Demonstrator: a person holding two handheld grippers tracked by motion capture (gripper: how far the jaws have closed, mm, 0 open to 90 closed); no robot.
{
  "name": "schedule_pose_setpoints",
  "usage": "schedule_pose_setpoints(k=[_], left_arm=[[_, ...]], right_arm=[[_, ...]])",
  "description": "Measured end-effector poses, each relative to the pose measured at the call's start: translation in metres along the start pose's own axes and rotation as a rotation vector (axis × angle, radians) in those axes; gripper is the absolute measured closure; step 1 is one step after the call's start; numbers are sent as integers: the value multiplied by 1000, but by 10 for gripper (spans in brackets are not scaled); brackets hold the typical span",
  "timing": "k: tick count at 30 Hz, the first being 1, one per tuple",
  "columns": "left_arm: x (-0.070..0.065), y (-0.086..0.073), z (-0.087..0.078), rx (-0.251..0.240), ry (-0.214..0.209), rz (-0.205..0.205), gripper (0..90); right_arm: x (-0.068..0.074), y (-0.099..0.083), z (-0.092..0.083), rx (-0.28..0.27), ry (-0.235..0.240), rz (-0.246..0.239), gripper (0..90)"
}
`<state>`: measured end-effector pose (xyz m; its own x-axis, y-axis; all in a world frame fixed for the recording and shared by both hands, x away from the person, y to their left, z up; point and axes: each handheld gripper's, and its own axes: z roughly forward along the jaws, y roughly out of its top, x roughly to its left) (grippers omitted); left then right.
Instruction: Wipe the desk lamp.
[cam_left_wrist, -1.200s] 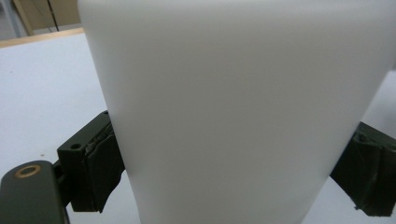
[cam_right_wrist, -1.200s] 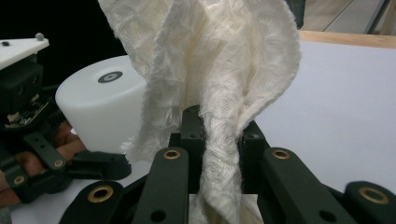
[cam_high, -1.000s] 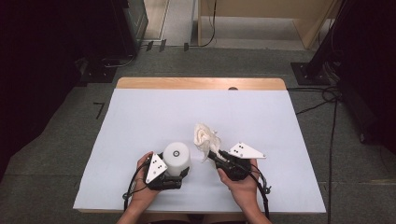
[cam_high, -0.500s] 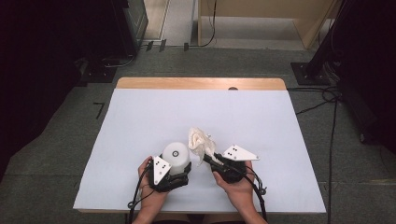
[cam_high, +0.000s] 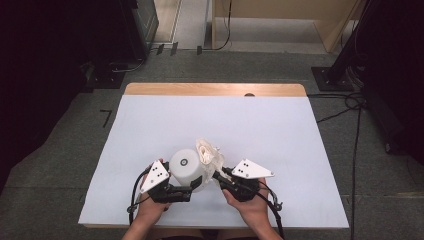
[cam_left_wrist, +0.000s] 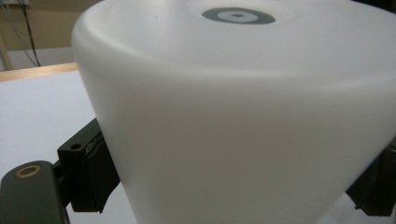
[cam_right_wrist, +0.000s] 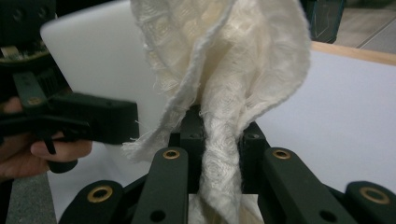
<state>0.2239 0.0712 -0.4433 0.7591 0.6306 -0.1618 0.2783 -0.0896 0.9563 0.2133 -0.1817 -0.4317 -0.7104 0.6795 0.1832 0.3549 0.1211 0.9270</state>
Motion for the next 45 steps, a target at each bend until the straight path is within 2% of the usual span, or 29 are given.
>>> schedule_pose_setpoints(k=[2,3,4,7,9,12,14,18,23,25,27,29,33,38,40,43,45], left_arm=[[3,2,-2,-17,-7,-22,86],[7,4,-4,-32,-13,-47,86],[7,4,-4,-32,-13,-47,86],[10,4,-6,-39,-5,-54,86],[11,3,-5,-38,-4,-47,86],[10,0,-3,-31,-22,-33,87],[7,-4,2,-21,-32,-6,87],[6,-17,12,0,-18,59,86],[15,-30,17,6,-22,63,85],[20,-34,18,22,2,77,85],[21,-36,18,32,8,82,85],[22,-41,20,64,35,103,85],[21,-42,20,69,43,120,85],[20,-40,18,86,70,87,62],[18,-36,16,121,109,53,0],[6,-35,14,117,201,28,0],[-3,-36,18,115,241,13,0]], right_arm=[[-1,-3,4,19,6,9,777],[-2,-7,8,45,10,17,777],[-2,-7,8,45,10,17,777],[-3,-14,15,91,11,27,777],[-3,-16,17,102,17,34,778],[-5,-14,15,88,10,36,778],[-5,-10,11,68,7,36,778],[-8,-3,3,31,-11,34,777],[-18,-5,0,29,-42,56,777],[-20,-7,0,32,-45,62,777],[-19,-7,1,34,-42,59,776],[-18,-7,2,37,-39,58,776],[-17,-8,2,39,-36,54,776],[-18,-11,4,47,-35,53,776],[-19,-12,4,51,-39,57,776],[-23,-13,4,53,-50,63,774],[-25,-15,4,55,-56,71,774]])
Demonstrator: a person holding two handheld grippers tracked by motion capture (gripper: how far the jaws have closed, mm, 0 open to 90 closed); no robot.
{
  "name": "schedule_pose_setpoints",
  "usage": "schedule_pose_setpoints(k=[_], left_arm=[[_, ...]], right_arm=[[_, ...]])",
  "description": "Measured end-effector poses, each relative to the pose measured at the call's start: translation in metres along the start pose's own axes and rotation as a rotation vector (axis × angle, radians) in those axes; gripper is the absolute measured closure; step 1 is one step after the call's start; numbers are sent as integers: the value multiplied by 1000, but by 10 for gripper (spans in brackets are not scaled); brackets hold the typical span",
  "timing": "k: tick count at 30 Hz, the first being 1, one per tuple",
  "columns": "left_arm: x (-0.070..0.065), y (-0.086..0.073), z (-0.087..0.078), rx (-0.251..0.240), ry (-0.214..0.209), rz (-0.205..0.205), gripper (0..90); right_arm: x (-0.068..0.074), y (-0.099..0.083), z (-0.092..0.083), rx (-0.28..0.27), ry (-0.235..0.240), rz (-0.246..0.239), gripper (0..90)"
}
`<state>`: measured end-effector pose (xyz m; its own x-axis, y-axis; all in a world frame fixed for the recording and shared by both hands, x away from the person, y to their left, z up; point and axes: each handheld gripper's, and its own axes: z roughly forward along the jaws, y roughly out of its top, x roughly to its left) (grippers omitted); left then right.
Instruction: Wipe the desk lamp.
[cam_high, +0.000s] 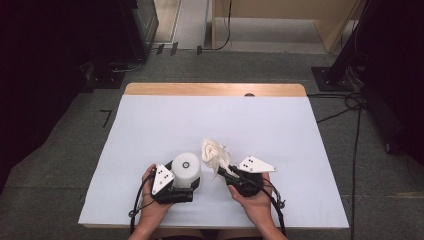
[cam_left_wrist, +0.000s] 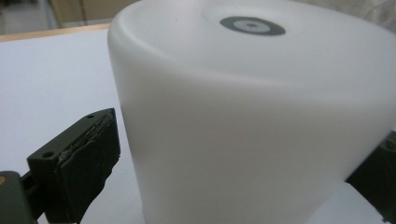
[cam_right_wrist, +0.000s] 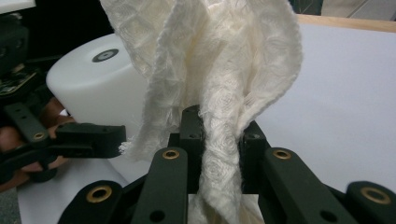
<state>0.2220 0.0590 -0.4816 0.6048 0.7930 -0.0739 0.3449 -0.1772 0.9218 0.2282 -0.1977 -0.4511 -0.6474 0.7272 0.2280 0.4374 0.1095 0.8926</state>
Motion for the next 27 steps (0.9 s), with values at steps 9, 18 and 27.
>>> schedule_pose_setpoints(k=[9,18,27], left_arm=[[-9,-3,9,15,96,25,82],[-7,10,-1,-40,-72,33,84],[2,22,-12,-101,-108,12,85]], right_arm=[[2,-1,2,2,0,-7,774],[13,2,2,-11,33,-18,774],[16,-7,14,51,50,-20,774]])
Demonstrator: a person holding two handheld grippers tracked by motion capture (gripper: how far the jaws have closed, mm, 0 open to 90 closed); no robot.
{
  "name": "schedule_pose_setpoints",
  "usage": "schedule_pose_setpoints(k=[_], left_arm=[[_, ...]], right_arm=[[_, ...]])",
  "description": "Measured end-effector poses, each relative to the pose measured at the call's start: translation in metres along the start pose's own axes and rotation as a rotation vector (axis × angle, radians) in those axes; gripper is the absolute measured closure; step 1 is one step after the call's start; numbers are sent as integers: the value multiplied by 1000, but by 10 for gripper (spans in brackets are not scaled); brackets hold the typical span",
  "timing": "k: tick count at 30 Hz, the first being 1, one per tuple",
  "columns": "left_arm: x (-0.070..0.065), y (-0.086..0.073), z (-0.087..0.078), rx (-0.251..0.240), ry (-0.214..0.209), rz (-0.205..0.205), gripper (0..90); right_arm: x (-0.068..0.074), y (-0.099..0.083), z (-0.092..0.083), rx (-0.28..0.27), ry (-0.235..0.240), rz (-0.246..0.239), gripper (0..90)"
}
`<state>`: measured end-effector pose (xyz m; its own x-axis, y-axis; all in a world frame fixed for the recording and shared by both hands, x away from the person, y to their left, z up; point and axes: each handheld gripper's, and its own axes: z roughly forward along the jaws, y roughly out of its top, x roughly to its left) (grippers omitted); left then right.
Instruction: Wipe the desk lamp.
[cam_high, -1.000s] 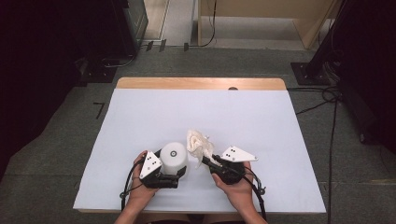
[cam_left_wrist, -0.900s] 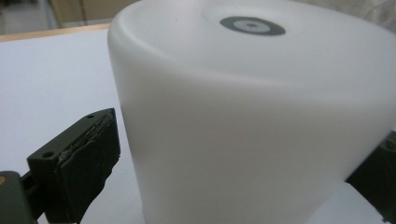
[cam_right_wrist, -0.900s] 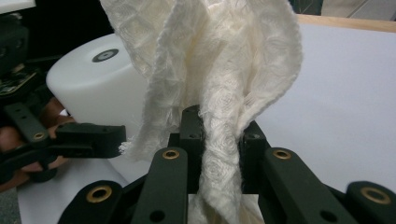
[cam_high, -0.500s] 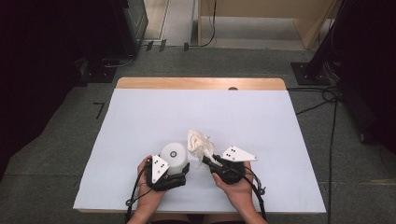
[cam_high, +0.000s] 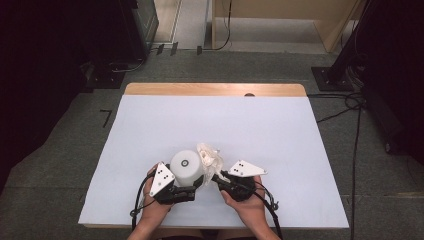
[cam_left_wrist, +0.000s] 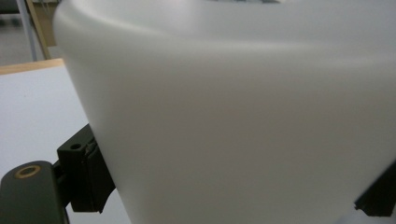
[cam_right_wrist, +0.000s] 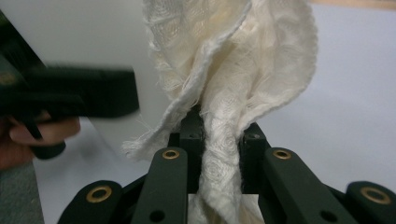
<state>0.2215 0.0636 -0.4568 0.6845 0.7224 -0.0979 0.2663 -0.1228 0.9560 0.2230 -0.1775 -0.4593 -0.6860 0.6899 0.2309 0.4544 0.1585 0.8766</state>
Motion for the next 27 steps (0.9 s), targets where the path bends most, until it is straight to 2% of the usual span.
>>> schedule_pose_setpoints(k=[1,5,7,9,14,21,23,27], left_arm=[[3,1,-2,-7,-1,-1,85],[4,0,-1,-4,-17,-1,85],[1,-3,2,17,-30,12,85],[-4,-7,7,40,-45,29,85],[-6,-7,10,43,-59,28,85],[2,0,2,-6,-56,4,85],[3,-1,2,-6,-57,4,85],[6,-10,9,23,-45,34,85]], right_arm=[[-1,-3,5,24,14,2,773],[-1,-1,4,25,15,-2,774],[-1,1,2,12,11,0,773],[0,8,-6,-25,0,-9,774],[1,12,-12,-53,-8,-11,775],[0,1,1,14,-7,-1,775],[0,1,2,15,-6,-2,774],[-2,3,-2,4,-19,-4,774]])
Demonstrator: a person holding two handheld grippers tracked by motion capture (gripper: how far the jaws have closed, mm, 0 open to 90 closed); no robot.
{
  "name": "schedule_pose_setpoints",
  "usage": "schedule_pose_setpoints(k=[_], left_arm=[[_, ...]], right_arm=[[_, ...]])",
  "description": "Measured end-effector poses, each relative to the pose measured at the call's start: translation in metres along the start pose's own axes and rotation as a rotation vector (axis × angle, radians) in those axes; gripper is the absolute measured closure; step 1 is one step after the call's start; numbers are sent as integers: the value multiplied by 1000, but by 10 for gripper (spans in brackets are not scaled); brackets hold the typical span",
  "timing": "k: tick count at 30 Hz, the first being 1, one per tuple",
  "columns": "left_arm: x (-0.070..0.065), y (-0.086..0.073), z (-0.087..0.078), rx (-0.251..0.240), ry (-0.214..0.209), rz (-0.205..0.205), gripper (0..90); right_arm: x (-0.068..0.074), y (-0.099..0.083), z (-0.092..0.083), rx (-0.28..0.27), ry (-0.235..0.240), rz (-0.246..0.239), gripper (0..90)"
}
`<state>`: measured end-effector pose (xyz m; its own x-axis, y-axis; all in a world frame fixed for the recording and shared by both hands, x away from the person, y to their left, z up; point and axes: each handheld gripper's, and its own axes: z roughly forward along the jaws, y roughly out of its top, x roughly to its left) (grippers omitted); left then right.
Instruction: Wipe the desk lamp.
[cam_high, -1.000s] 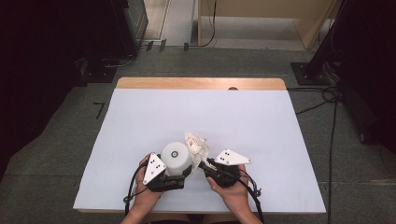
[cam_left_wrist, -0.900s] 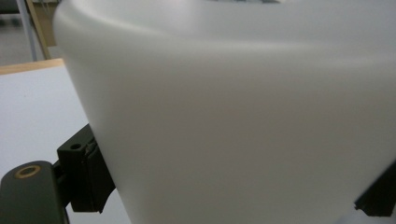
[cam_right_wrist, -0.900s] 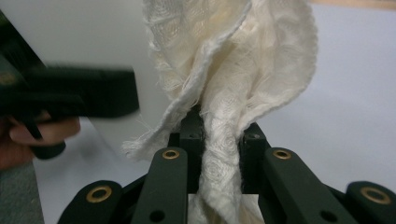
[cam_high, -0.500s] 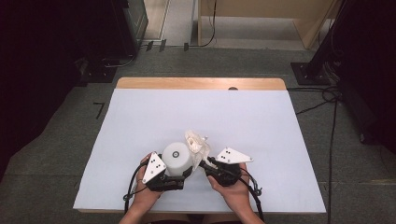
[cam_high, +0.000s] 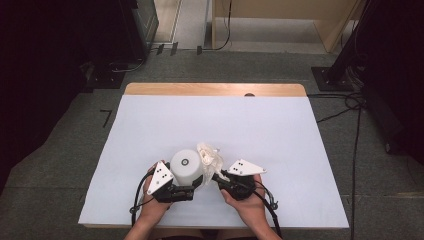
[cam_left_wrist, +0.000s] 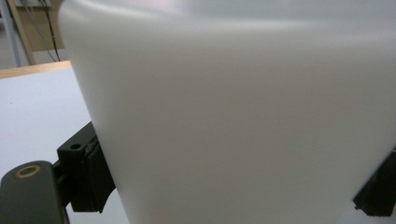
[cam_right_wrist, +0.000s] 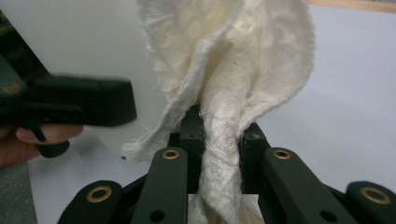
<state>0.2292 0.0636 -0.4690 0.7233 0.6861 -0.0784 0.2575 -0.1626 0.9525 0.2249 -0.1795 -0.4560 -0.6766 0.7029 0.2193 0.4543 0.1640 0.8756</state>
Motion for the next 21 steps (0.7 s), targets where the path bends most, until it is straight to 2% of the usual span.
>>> schedule_pose_setpoints(k=[7,15,16,17,19,20,21], left_arm=[[5,-16,12,60,12,26,84],[4,-20,12,65,16,52,81],[1,-19,10,53,35,47,64],[1,-19,10,53,35,47,38],[0,-16,5,28,45,11,13],[-2,-14,2,7,70,-20,0],[-2,-14,2,7,70,-20,0]], right_arm=[[-8,3,-9,-31,-23,11,775],[-11,1,-6,-23,-27,9,774],[-11,1,-7,-23,-30,14,774],[-11,1,-7,-23,-30,14,774],[-12,2,-8,-27,-35,13,774],[-12,2,-9,-31,-39,13,774],[-12,2,-9,-31,-39,13,774]])
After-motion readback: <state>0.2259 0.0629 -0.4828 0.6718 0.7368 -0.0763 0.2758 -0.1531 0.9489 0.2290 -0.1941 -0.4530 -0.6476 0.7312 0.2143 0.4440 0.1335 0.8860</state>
